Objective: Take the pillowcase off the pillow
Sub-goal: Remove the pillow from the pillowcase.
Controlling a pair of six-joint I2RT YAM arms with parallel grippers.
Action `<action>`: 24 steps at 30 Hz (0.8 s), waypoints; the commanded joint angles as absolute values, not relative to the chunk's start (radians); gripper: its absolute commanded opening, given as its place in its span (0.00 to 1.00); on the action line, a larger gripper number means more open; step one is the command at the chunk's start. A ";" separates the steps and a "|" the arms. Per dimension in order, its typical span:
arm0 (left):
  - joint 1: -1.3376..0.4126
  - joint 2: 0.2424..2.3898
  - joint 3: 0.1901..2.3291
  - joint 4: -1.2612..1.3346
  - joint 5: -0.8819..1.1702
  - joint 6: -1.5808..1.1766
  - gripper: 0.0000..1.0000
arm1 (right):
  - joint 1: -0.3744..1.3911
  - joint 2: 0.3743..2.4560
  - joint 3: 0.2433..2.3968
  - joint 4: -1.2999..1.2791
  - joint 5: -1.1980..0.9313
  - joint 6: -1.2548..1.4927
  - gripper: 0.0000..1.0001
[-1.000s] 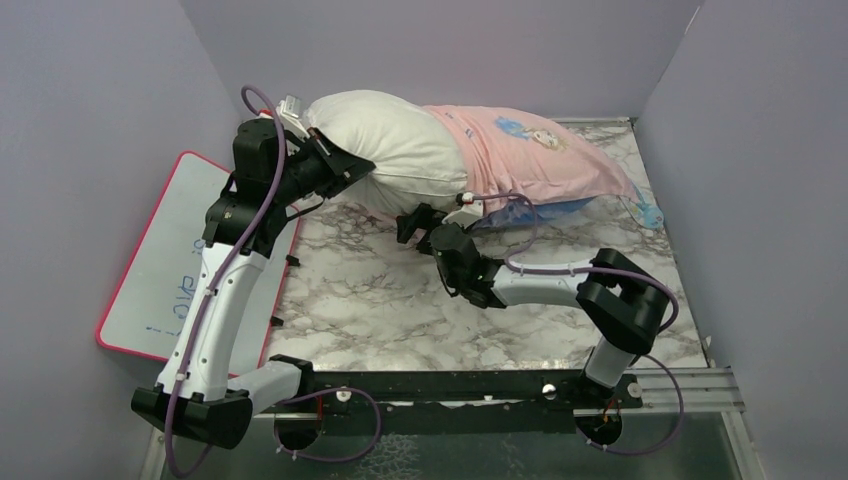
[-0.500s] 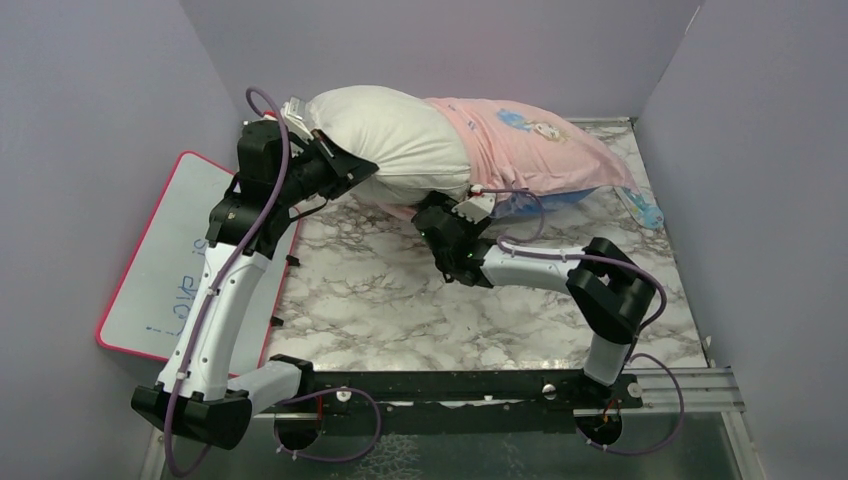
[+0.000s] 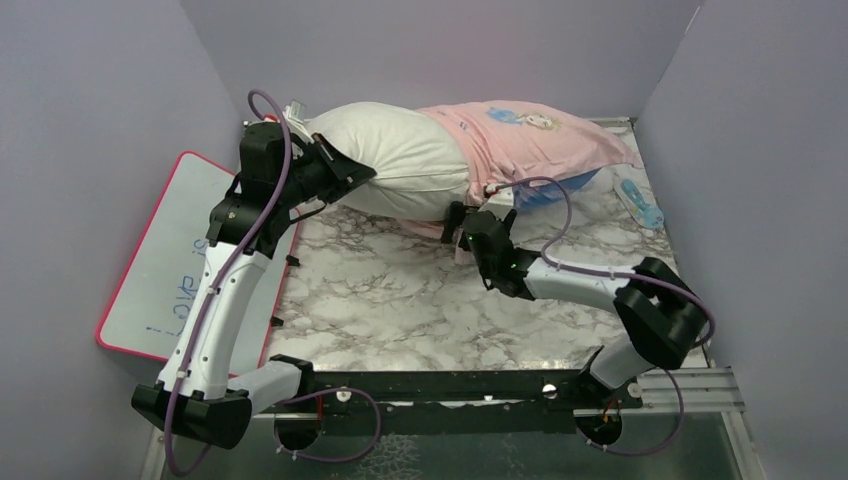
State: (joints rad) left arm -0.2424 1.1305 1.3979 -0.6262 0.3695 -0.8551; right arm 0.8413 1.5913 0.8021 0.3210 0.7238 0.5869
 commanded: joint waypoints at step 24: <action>-0.234 0.784 0.855 -0.794 0.181 -0.740 0.83 | 0.545 1.605 1.573 -0.440 -0.024 0.276 1.00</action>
